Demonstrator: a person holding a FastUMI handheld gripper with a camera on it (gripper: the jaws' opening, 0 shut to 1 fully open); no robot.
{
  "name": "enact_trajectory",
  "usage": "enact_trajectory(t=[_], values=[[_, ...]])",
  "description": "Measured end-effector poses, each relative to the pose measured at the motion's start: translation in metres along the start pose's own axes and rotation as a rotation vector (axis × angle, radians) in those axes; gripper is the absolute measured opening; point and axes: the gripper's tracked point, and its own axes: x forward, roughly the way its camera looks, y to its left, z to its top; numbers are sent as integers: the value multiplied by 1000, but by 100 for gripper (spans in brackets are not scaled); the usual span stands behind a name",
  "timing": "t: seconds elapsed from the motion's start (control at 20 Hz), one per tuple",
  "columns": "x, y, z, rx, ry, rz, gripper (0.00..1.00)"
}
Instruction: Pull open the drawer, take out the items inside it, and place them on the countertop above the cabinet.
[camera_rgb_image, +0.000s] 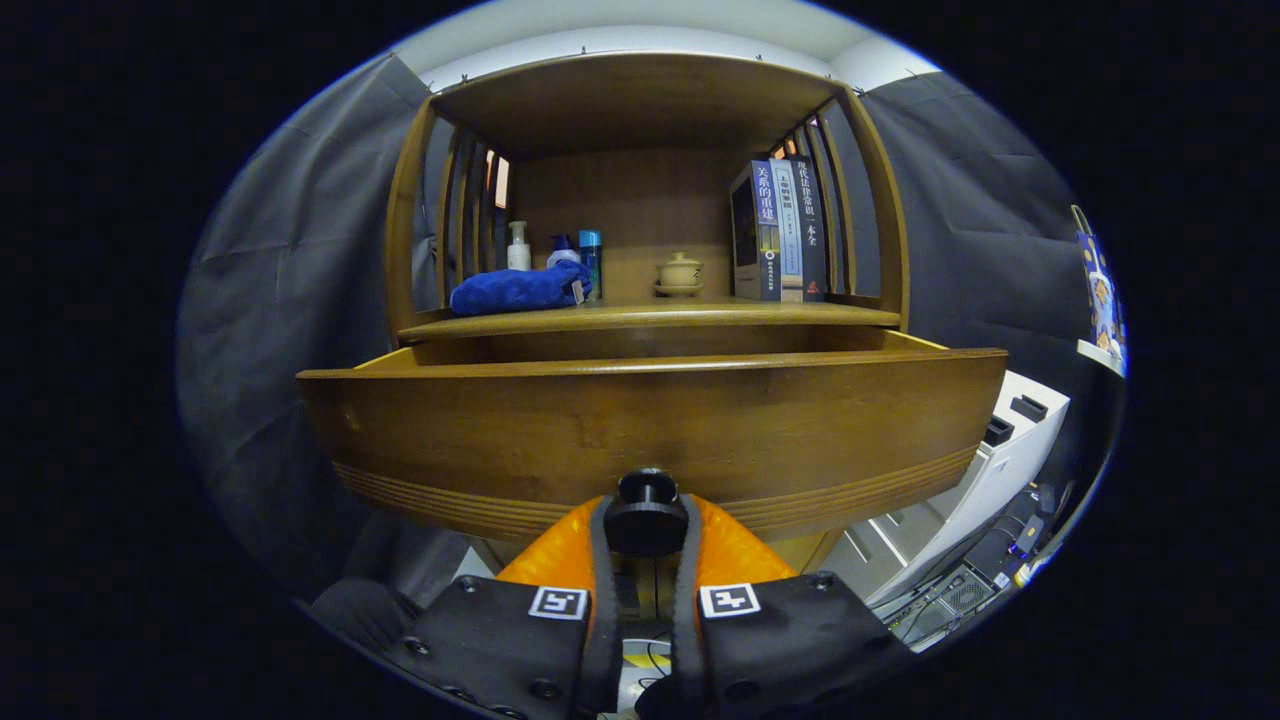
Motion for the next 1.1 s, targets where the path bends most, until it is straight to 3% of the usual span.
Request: enact_trajectory(t=[0.2, 0.45, 0.7, 0.95, 1.1], values=[[-31, 5, -11, -7, 14, 11, 28], [-33, 5, -12, 10, 24, -3, 30], [-38, 3, -1, -8, 42, -20, 60], [-49, 12, 36, 39, 5, 18, 92], [-57, 12, 65, 34, -38, 28, 98]])
